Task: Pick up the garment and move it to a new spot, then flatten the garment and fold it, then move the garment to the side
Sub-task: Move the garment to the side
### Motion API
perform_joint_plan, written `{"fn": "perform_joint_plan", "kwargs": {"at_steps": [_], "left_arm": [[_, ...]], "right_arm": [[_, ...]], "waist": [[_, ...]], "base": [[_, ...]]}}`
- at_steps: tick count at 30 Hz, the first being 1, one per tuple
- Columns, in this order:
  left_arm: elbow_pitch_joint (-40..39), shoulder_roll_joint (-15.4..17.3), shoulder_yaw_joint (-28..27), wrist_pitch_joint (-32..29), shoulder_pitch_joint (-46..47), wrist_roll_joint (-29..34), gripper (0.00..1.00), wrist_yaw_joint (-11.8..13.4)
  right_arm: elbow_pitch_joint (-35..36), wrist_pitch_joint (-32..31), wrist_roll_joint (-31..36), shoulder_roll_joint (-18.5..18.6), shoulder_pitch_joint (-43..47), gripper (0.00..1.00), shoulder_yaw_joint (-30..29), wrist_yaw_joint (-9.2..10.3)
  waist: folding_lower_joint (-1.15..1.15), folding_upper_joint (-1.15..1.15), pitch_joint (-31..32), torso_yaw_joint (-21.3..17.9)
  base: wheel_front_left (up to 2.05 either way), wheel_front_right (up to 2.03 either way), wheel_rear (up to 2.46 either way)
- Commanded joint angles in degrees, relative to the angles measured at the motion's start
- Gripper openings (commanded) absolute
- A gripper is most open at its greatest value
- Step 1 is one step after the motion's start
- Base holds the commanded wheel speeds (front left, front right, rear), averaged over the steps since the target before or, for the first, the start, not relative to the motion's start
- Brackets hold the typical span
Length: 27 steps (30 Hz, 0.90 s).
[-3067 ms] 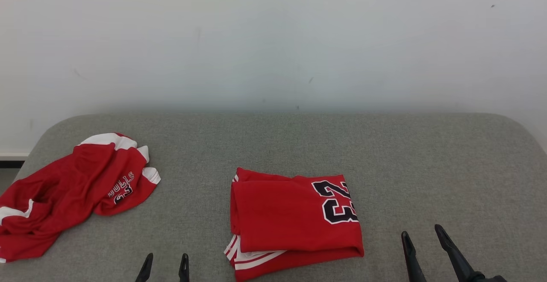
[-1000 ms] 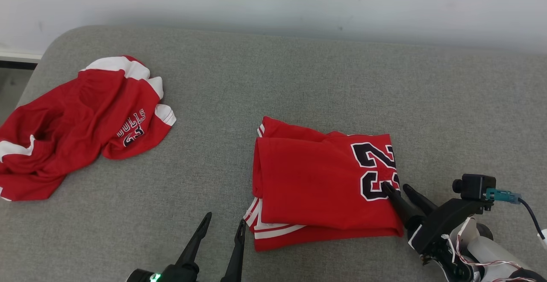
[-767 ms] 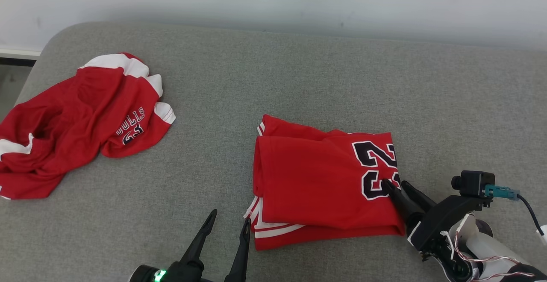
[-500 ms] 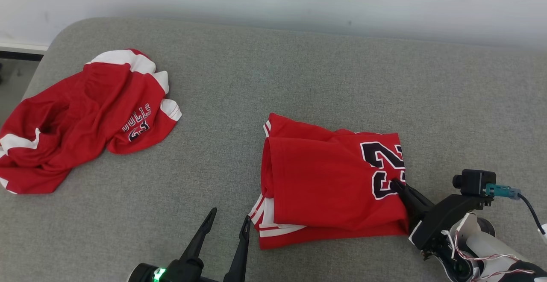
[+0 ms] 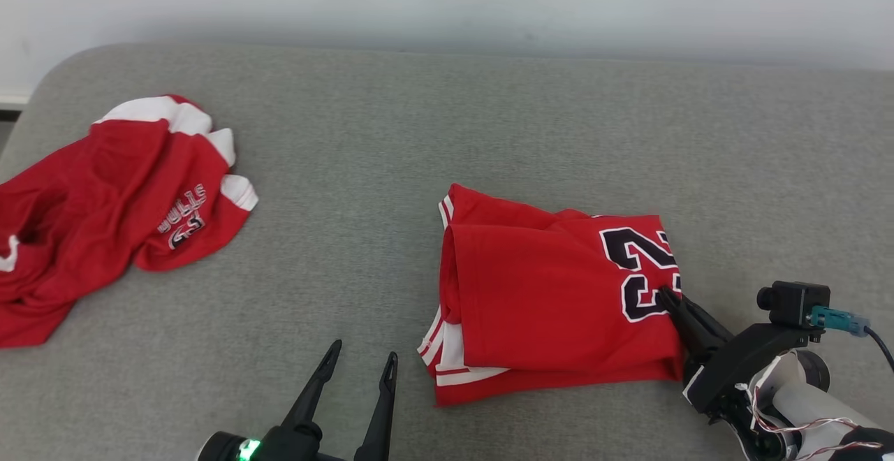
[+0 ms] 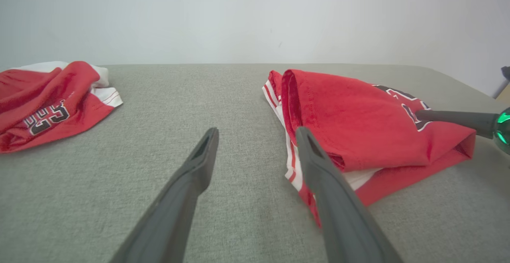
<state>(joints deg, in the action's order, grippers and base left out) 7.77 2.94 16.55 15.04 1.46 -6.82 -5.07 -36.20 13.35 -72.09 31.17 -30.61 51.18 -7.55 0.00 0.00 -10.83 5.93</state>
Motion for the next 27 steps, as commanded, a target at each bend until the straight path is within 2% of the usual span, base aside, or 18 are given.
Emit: {"fn": "perform_joint_plan", "kwargs": {"at_steps": [1,9,15,20,27], "left_arm": [[-0.29,-0.02,-0.26,0.13,-0.03,0.40,1.00,-0.19],[-0.99,0.74,-1.31,0.13,1.26,1.63,1.00,-0.84],[-1.29,1.45,-1.92,0.13,2.04,2.26,1.00,-1.27],[-1.27,2.27,-2.24,0.13,2.61,2.71,1.00,-1.33],[-1.04,2.99,-1.89,0.13,3.55,2.95,1.00,-1.70]], "right_arm": [[-0.23,0.57,0.17,0.60,-0.43,0.00,0.01,0.14],[0.91,1.86,1.58,0.34,-0.25,0.00,-2.02,0.14],[2.96,1.88,5.53,-1.28,1.23,0.00,-7.52,0.14],[4.63,1.91,8.27,-2.67,2.32,0.00,-9.71,0.14],[5.36,1.91,9.53,-3.54,2.65,0.00,-10.17,0.14]], "waist": [[0.00,0.00,-0.29,-2.55],[0.00,0.00,-2.05,-9.77],[0.00,0.00,-3.42,-15.35],[0.00,0.00,-4.28,-19.97],[0.00,0.00,-5.06,-23.91]], "base": [[0.00,0.00,0.00],[0.00,0.00,0.00],[0.00,0.00,0.00],[0.00,0.00,0.00],[0.00,0.00,0.00]]}}
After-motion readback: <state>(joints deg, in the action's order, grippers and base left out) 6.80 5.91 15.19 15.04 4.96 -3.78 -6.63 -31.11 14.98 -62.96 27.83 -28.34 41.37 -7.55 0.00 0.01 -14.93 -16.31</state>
